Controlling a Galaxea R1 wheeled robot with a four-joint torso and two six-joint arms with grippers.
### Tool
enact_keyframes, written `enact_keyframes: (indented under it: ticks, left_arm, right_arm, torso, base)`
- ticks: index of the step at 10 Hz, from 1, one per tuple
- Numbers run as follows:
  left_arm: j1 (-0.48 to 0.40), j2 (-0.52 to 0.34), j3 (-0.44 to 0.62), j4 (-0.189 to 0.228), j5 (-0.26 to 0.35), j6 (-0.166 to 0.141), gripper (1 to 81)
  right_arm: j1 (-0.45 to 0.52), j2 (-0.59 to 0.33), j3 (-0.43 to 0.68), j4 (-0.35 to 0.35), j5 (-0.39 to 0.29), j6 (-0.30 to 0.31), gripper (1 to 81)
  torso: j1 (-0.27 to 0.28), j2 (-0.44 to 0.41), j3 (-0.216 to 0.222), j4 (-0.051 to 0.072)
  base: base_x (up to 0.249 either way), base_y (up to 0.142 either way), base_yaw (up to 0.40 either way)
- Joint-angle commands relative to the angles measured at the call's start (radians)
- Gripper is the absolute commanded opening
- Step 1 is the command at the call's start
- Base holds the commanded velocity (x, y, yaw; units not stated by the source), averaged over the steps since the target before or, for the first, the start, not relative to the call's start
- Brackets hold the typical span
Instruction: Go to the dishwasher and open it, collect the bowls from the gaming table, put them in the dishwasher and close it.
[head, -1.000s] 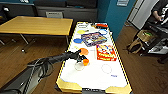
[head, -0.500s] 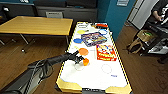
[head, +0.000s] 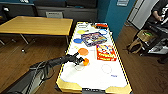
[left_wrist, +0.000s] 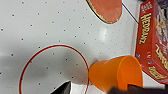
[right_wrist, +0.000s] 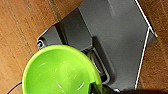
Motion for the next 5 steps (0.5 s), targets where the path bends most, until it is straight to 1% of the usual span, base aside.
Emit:
enact_keyframes:
  ticks: [1,2,3,4,5]
  left_arm:
    - [-0.144,0.024,0.016,0.019,0.028,0.001,81.1]
    - [-0.144,0.025,0.017,0.024,0.028,0.001,81.1]
    - [-0.144,0.028,0.017,0.025,0.028,0.004,81.1]
    - [-0.142,0.034,0.023,0.027,0.032,0.010,1.0]
    - [-0.141,0.037,0.036,0.070,0.032,0.010,1.0]
  right_arm:
    - [0.036,-0.025,0.016,-0.008,-0.060,-0.004,1.0]
    - [0.037,-0.025,0.018,-0.008,-0.060,-0.004,1.0]
    - [0.037,-0.023,0.016,-0.008,-0.060,-0.004,1.0]
    - [0.037,-0.023,0.013,-0.008,-0.060,-0.004,1.0]
    - [0.039,-0.023,0.012,-0.003,-0.060,-0.002,1.0]
  torso:
    - [0.000,0.000,-0.043,0.000]
    - [0.000,0.000,-0.003,0.000]
    - [0.000,0.000,-0.015,0.000]
    - [0.000,0.000,-0.031,0.000]
    - [0.001,0.001,-0.037,0.000]
  base:
    - [0.000,0.000,0.000]
    - [0.000,0.000,0.000]
    - [0.000,0.000,0.000]
    - [0.000,0.000,0.000]
    - [0.000,0.000,0.000]
